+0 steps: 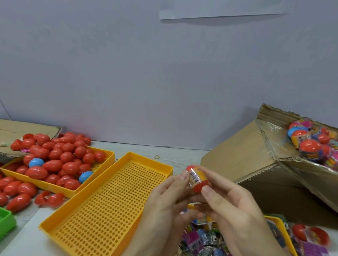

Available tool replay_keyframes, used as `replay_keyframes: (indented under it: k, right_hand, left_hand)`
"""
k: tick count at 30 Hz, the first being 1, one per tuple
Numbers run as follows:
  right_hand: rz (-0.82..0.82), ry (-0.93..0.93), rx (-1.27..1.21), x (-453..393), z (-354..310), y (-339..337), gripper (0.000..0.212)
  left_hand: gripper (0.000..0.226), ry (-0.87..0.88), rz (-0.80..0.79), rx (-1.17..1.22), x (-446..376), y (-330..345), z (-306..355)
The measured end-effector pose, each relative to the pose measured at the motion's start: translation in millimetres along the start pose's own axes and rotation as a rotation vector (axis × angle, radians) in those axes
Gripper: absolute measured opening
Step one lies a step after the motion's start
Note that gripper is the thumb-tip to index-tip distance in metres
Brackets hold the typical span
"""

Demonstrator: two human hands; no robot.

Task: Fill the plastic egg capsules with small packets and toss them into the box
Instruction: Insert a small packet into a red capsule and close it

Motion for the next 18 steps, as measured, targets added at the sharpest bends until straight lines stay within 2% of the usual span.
replay_keyframes:
  k: [3,6,10,13,15,18]
  right_hand:
    - [0.061,0.015,0.049,0.9,0.3,-5.6,0.038]
    - [0.116,0.034,0.103,1.6,-1.4,-9.5,0.031]
    - [0.213,0.12,0.142,1.5,2.7,-17.4,0.023]
    - [0.25,0.187,0.159,2.6,6.1,-21.5,0.02]
    - [0.255,0.213,0.159,2.2,8.0,-23.9,0.019]
    - [0.248,0.25,0.146,1.9,8.4,-24.7,0.017]
  left_hand:
    - [0.027,-0.009,0.096,0.088,-2.2,-11.7,0.0]
    - [0.028,-0.004,0.191,0.124,-3.7,-21.7,1.3]
    - [0.025,0.022,0.224,0.096,-3.0,-24.4,8.4]
    - [0.027,0.035,0.219,-0.006,-4.6,-17.8,20.5]
    - [0.031,0.054,0.159,-0.118,-11.3,-1.2,33.9]
    - [0.032,0.055,0.037,-0.445,-32.6,37.6,51.3]
Point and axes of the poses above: each hand's wrist, its own x-axis away from the middle knuckle, its own y-axis out of the palm, z = x × y, the point moved 6 cm from there along -x, towards the middle knuckle, and after that the axes turned 4 degrees about -z, right-handed, at the moved point
